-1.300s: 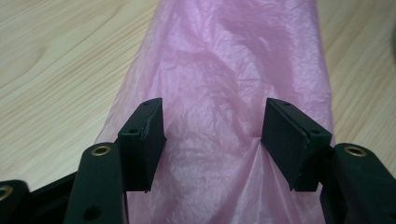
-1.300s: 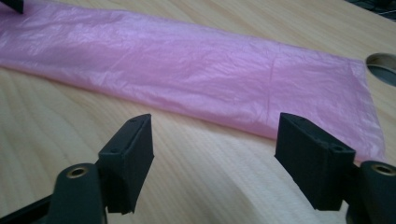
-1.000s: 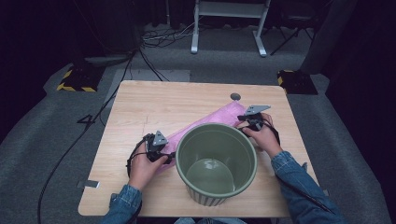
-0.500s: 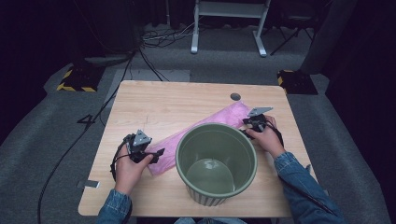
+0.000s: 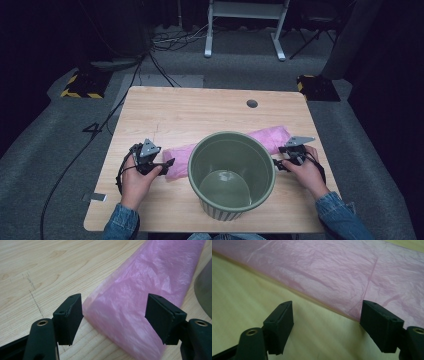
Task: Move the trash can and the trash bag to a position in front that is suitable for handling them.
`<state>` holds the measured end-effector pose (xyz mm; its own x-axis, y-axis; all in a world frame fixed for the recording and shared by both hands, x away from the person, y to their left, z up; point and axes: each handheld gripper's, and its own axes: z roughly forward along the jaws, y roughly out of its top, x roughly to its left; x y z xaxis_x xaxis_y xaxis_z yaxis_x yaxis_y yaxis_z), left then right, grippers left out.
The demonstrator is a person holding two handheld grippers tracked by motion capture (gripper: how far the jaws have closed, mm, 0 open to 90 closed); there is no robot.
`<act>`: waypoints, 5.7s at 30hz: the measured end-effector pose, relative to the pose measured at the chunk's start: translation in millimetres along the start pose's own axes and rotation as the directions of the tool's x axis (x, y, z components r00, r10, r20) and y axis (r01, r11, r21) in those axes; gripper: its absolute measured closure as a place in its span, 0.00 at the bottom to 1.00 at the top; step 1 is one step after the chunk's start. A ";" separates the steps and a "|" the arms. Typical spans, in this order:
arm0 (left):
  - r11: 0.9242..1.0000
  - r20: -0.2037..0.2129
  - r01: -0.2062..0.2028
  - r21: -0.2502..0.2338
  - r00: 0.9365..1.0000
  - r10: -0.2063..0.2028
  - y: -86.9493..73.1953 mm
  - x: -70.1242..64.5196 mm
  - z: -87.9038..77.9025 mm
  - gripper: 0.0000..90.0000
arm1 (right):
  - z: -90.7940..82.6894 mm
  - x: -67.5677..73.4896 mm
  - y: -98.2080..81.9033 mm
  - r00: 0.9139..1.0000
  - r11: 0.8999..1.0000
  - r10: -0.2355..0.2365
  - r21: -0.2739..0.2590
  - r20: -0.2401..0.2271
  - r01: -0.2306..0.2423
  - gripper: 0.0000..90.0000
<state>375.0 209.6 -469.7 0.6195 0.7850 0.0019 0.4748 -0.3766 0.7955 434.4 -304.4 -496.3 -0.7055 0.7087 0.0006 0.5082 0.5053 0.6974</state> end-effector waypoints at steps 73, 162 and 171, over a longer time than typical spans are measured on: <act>1.000 0.002 0.025 -0.013 1.000 -0.025 -1.2 3.2 5.0 0.32 | -57.2 45.1 -21.1 0.993 0.994 -0.098 0.050 -0.058 0.101 0.18; 0.994 -0.021 0.109 -0.011 0.994 -0.109 -23.3 12.2 -11.3 0.32 | -124.1 19.6 76.8 0.953 0.843 -0.128 -0.536 -0.274 -0.041 1.00; 0.994 -0.022 0.112 -0.015 0.993 -0.112 -23.4 13.4 -12.9 0.32 | -145.3 31.6 98.9 0.954 0.848 -0.151 -0.530 -0.259 -0.009 1.00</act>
<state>364.2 235.2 -480.5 0.5488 0.8326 -0.0740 0.5312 -0.2790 0.8000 390.6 -303.6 -323.2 -0.8776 0.4725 0.0807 0.1761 0.1612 0.9711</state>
